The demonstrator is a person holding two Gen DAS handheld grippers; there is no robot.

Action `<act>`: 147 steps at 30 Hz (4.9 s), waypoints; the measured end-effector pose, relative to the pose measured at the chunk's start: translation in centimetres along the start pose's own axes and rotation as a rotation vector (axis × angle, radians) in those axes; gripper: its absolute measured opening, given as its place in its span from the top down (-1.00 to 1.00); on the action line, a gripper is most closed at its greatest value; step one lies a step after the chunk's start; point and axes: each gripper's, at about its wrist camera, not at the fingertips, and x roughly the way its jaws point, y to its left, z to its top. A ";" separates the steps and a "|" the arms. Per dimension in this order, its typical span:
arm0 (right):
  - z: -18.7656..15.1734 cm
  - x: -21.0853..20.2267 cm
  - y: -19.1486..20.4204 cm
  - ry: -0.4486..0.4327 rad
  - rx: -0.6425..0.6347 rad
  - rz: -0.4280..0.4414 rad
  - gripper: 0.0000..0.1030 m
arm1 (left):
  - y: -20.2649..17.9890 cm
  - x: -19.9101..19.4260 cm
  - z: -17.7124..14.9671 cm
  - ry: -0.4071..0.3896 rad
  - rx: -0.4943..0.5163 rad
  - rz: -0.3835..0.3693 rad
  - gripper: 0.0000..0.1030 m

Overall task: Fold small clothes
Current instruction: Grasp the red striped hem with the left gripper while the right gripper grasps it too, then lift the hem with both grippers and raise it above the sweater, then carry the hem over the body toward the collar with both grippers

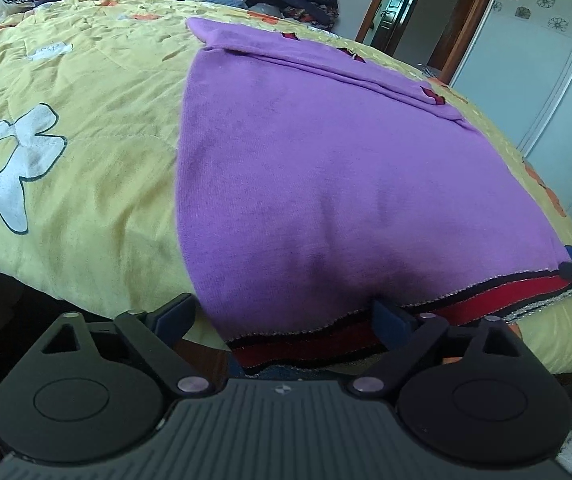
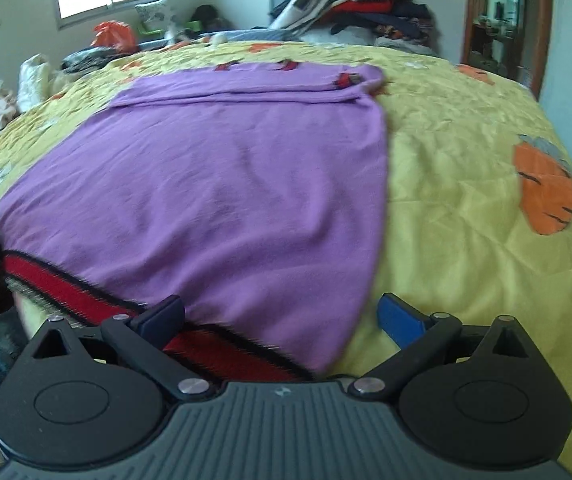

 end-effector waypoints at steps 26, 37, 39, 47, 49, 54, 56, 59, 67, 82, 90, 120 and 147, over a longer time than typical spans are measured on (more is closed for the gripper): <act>-0.5 -1.9 -2.2 -0.017 0.143 0.090 0.23 | 1.4 -0.9 -1.1 0.015 -0.089 -0.130 0.21; -1.0 -2.0 -1.1 -0.055 0.127 0.109 0.87 | 2.9 -0.8 -1.6 0.023 -0.127 -0.180 0.86; -0.9 -2.3 -1.1 -0.070 0.140 0.121 0.87 | 3.4 -1.2 -1.8 0.007 -0.135 -0.190 0.92; -0.7 -3.2 -1.4 -0.119 0.193 0.177 0.88 | 4.4 -3.0 -1.2 -0.065 -0.161 -0.232 0.95; -0.4 -3.5 -1.3 -0.134 0.191 0.183 0.89 | 4.4 -3.2 -0.9 -0.074 -0.162 -0.231 0.95; 0.2 -3.8 -1.4 -0.168 0.190 0.172 0.90 | 4.1 -3.8 -0.6 -0.095 -0.168 -0.242 0.95; 0.4 -4.1 -1.5 -0.184 0.195 0.179 0.90 | 4.1 -4.4 -0.4 -0.115 -0.183 -0.253 0.95; 0.6 -4.8 -1.6 -0.217 0.204 0.178 0.90 | 3.9 -5.4 0.3 -0.153 -0.182 -0.267 0.95; 4.1 -5.7 -1.8 -0.325 0.170 0.211 0.90 | 4.2 -5.3 4.7 -0.239 -0.182 -0.248 0.95; 13.4 5.9 -8.2 -0.249 0.341 0.214 0.90 | 8.8 0.6 14.2 -0.289 -0.309 -0.172 1.00; 13.6 10.1 -8.1 -0.090 0.271 0.203 -0.52 | 5.6 2.6 14.4 -0.128 0.138 -0.142 0.38; 16.4 9.7 -3.0 -0.232 -0.515 0.062 0.88 | 2.2 3.5 15.6 -0.150 0.433 -0.092 0.82; 27.0 23.0 -13.3 -0.171 -0.134 0.083 0.88 | 6.6 16.2 32.7 -0.182 0.303 0.022 1.00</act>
